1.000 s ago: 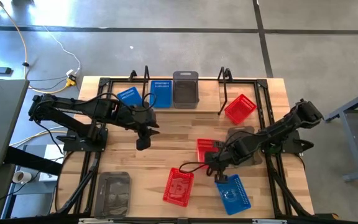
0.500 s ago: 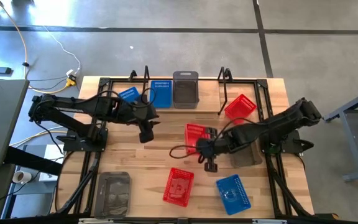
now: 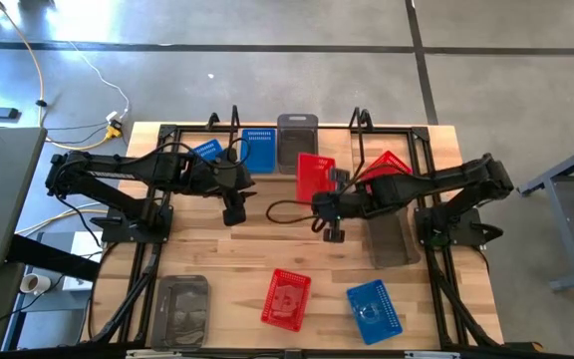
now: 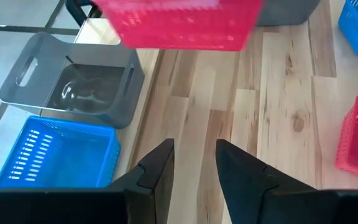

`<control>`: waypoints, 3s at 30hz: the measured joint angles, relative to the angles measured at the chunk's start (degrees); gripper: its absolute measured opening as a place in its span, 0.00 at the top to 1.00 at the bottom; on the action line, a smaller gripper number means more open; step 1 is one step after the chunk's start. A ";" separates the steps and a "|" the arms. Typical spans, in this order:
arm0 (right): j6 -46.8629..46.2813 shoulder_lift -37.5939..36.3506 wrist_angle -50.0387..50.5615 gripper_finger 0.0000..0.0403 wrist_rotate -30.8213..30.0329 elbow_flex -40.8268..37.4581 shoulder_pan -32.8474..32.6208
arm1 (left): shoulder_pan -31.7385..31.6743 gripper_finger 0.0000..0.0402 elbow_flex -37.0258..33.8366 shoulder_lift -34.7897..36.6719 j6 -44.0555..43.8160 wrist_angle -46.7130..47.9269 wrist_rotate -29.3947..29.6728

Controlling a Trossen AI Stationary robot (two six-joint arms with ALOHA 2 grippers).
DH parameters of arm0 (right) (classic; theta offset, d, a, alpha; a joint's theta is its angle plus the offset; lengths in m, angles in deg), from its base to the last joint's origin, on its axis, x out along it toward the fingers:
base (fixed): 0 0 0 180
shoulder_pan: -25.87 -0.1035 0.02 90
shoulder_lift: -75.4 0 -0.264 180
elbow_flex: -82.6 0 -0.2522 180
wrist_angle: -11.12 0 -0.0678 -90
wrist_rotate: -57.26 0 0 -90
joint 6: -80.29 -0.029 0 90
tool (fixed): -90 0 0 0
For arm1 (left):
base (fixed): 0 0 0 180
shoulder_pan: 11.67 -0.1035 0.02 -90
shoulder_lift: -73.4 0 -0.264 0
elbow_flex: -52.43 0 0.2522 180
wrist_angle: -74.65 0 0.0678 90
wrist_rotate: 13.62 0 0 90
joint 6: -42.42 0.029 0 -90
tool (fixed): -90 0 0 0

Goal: Stack baskets on shelf by color
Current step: Put the middle red bin on the shelf

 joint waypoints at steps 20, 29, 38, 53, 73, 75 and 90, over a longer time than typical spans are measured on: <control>16.64 0.00 6.87 1.00 0.89 -0.99 15.01 | -0.56 0.73 -0.02 0.00 1.60 -3.33 9.33; 18.60 0.00 8.58 1.00 2.20 -1.76 20.17 | -3.09 0.73 -0.02 0.00 1.50 -3.30 9.45; 23.08 0.00 9.48 1.00 7.47 -1.76 25.43 | -4.79 0.73 -0.02 -0.02 1.49 -3.30 8.76; 25.54 0.83 9.27 1.00 17.49 -1.81 31.86 | -4.92 0.73 -0.02 -0.02 1.49 -3.37 8.59; 27.03 6.52 7.89 1.00 18.19 -1.81 33.50 | -5.20 0.73 -0.02 -0.02 0.98 -3.76 8.63; 27.01 7.09 7.83 1.00 18.04 -1.81 33.57 | -5.20 0.73 -0.02 -0.02 0.98 -3.76 8.65; 27.90 10.68 7.81 1.00 19.31 -1.81 36.08 | -5.20 0.73 -0.02 -0.02 1.03 -3.76 8.72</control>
